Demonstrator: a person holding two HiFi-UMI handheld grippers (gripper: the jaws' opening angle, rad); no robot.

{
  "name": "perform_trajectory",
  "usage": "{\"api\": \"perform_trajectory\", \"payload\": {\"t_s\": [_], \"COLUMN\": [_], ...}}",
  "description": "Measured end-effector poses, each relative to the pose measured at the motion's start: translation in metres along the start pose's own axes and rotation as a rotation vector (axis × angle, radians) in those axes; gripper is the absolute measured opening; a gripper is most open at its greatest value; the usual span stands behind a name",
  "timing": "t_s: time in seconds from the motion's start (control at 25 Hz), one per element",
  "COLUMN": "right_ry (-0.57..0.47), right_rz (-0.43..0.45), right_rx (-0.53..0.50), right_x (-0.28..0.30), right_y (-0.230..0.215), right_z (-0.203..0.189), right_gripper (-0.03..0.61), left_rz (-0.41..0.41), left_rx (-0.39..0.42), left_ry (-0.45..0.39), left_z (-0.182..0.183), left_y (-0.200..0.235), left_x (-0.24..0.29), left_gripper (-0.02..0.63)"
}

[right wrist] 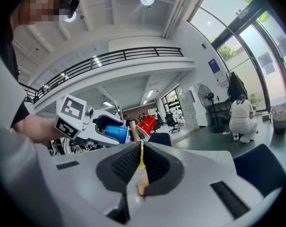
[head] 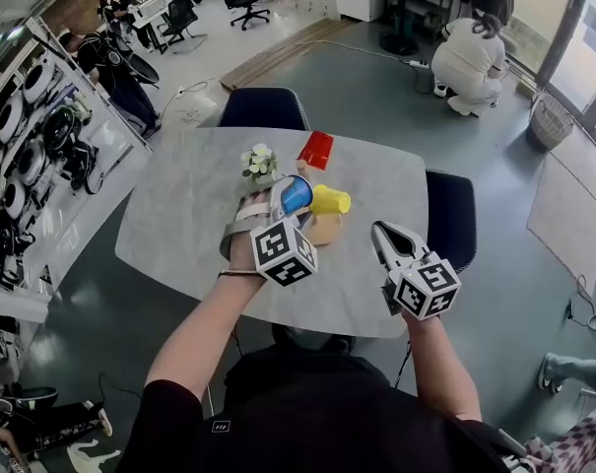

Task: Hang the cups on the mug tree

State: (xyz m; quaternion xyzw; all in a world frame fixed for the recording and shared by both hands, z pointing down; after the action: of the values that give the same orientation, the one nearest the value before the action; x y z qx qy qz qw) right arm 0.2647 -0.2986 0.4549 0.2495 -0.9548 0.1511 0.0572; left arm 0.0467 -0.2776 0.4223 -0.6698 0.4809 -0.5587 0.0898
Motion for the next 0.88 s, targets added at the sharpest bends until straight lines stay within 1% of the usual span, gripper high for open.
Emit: {"api": "perform_trajectory", "payload": {"t_s": [0.2,0.32,0.4,0.44,0.6,0.68,0.76,0.88], "right_ry": [-0.002,-0.004,-0.003,-0.002,-0.010,-0.021,-0.028,-0.027], "right_rz": [0.015,0.019,0.014,0.008,-0.029,-0.046,-0.064,-0.091], "right_rx": [-0.010,-0.031,-0.048,-0.057,-0.076,-0.081,-0.089,-0.098], "right_x": [0.010,0.017,0.019,0.019,0.024,0.029,0.034,0.042], "right_y": [0.008,0.016,0.024,0.029,0.052,0.065,0.077,0.099], "right_z": [0.001,0.006,0.010,0.012,0.021,0.027,0.033,0.035], "right_gripper": [0.022,0.023,0.022,0.022,0.023,0.021,0.023,0.023], "left_rz": [-0.024,-0.045,-0.079,-0.103,-0.193,-0.232,-0.262,-0.282], "left_rx": [-0.075,-0.149,-0.227,-0.278,-0.529,-0.632,-0.694,-0.711], "left_ry": [-0.064,-0.120,-0.173,-0.206,-0.367,-0.420,-0.452,-0.478], "left_z": [-0.006,-0.012,-0.019,-0.024,-0.055,-0.075,-0.097,-0.135], "left_y": [0.005,0.016,0.023,0.026,0.046,0.059,0.070,0.075], "left_x": [-0.012,-0.015,-0.019,-0.022,-0.040,-0.048,-0.055,-0.065], "left_gripper": [0.298,0.298,0.298,0.298,0.298,0.297,0.296,0.296]}}
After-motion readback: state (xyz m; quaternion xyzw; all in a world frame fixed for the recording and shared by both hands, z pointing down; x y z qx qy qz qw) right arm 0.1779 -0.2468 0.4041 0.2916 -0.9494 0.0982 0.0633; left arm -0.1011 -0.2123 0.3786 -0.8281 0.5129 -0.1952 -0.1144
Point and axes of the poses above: the fingertips, and each gripper's own axes: x forward along the fingers, y to its left, z out of its top, the point moved 9 cm from there along -x, backward along the fingers, and after that the axes turned 4 degrees about y, right-handed, at the moved point
